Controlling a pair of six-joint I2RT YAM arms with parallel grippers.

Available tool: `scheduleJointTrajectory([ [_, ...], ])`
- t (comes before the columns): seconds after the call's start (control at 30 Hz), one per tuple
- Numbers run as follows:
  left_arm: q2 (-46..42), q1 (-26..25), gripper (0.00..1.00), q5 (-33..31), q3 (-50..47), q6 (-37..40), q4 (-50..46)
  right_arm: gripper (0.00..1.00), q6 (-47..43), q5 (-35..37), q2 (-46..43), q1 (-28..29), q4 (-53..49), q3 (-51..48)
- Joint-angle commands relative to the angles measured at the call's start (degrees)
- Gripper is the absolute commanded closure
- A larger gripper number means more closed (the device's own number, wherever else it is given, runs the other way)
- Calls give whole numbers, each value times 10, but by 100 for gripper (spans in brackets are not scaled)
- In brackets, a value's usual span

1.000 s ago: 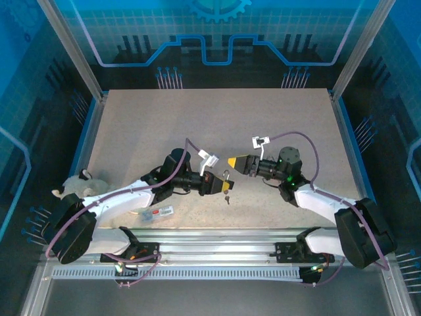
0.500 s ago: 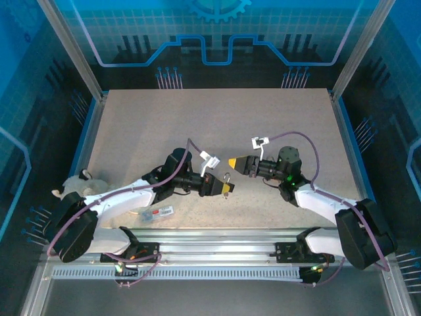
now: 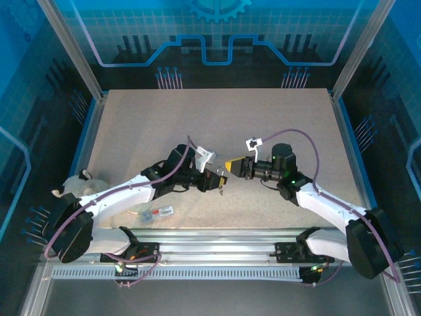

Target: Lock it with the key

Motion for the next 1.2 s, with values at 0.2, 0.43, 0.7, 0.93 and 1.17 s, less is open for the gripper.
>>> scheduleJointTrajectory([
  [0.2, -11, -48, 100, -134, 40, 62, -73, 70, -51, 50, 18, 34, -76, 39],
  [0.43, -2, -58, 100, -148, 47, 70, -85, 71, -73, 86, 30, 55, -137, 59],
  [0.7, 5, -72, 100, -154, 58, 78, -97, 71, -80, 120, 51, 66, -176, 79],
  [0.93, 12, -82, 100, -169, 69, 88, -110, 70, -79, 136, 59, 67, -192, 86],
  [1.17, 5, -82, 100, -180, 71, 92, -118, 69, -81, 117, 54, 64, -179, 81],
])
